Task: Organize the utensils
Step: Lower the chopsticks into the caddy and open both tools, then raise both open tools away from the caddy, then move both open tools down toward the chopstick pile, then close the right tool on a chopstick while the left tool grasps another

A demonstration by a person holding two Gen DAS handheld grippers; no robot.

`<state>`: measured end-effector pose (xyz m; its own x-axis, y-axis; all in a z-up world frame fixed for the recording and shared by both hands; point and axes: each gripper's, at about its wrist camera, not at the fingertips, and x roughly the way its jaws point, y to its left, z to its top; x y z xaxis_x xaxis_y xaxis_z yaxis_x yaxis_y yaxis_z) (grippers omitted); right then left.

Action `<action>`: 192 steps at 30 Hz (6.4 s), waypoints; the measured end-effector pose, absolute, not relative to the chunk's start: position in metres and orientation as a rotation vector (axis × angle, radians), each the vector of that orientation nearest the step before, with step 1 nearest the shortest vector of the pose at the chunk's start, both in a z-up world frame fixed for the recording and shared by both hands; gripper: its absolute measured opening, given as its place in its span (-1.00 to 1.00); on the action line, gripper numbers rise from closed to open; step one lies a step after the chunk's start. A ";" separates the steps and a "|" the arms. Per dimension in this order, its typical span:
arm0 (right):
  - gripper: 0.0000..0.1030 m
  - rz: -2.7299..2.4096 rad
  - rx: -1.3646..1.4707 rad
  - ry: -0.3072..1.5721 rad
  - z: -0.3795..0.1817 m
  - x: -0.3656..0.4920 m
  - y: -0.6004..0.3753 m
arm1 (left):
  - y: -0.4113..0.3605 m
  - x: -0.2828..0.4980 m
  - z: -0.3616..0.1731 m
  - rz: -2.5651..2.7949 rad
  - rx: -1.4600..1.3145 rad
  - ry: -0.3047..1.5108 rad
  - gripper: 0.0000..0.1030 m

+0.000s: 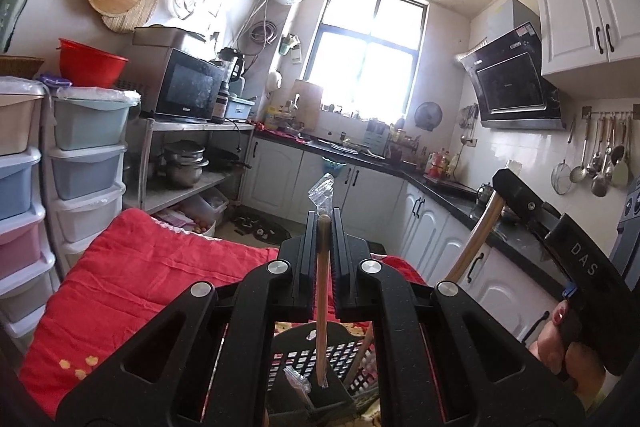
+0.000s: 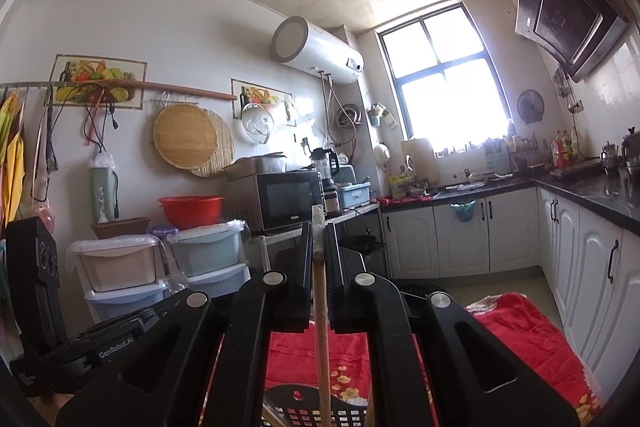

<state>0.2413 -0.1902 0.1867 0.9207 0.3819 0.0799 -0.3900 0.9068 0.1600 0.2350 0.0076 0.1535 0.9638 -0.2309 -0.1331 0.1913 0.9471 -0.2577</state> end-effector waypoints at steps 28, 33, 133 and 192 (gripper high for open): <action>-0.63 0.342 0.183 0.093 0.129 0.259 -0.189 | -0.004 0.244 0.112 -0.217 -0.222 0.267 -0.94; -0.52 0.349 0.169 0.105 0.127 0.252 -0.191 | -0.001 0.240 0.111 -0.212 -0.216 0.275 -0.80; -0.02 0.289 0.070 0.744 -0.015 0.203 -0.220 | 0.000 0.183 0.005 -0.305 -0.189 0.652 0.79; -0.92 0.173 0.205 0.707 -0.001 0.229 -0.274 | -0.082 0.274 -0.069 -0.446 0.031 1.019 -0.80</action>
<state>0.2291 -0.2736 -0.0006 0.7472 0.2264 -0.6248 -0.0880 0.9656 0.2446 0.2739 -0.0817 -0.0686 0.4429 -0.3453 -0.8274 0.3742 0.9098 -0.1794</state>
